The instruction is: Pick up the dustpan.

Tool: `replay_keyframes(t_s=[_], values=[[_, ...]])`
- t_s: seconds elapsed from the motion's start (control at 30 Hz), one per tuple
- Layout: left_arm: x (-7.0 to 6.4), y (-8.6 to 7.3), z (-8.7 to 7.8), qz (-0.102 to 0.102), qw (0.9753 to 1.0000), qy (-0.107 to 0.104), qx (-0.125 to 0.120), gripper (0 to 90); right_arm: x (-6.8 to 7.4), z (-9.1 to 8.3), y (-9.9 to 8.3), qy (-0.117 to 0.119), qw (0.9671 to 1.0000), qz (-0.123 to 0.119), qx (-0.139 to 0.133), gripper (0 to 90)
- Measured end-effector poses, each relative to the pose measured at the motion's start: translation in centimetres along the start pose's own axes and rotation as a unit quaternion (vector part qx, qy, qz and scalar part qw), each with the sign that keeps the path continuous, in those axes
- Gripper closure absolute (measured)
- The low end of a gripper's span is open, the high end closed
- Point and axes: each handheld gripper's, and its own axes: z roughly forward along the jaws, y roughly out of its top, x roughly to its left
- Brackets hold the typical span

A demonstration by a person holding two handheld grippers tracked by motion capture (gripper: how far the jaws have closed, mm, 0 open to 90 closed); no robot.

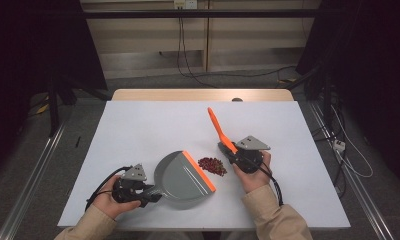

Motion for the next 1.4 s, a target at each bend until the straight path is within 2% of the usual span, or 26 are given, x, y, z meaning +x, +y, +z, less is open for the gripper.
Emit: replay_keyframes(t_s=[0.57,0.83,0.97,1.2,1.3,1.4], values=[[0.1,0.4,0.3,0.011,0.9999,-0.008,0.007,62.4,1.3,0.1,-0.1,-0.006,0.9999,-0.016,-0.001,70.8],[0.1,0.4,0.3,0.002,0.9999,-0.01,0.005,62.4,1.8,0.0,-0.1,-0.001,0.9999,-0.01,-0.001,70.7],[0.1,0.4,0.3,0.003,0.9999,-0.011,0.006,62.4,2.1,0.1,-0.1,0.0,0.9999,-0.015,0.0,70.7],[0.2,0.5,0.3,0.005,0.9999,-0.013,0.009,62.4,1.9,0.0,-0.1,0.005,1.0,-0.006,0.0,70.7],[0.1,0.5,0.3,0.005,0.9999,-0.007,0.013,62.4,2.0,0.0,-0.1,0.006,1.0,-0.008,0.0,70.6],[0.2,0.5,0.3,0.004,0.9999,-0.014,0.008,62.4,1.9,0.0,0.0,0.007,1.0,-0.003,0.0,70.7]])
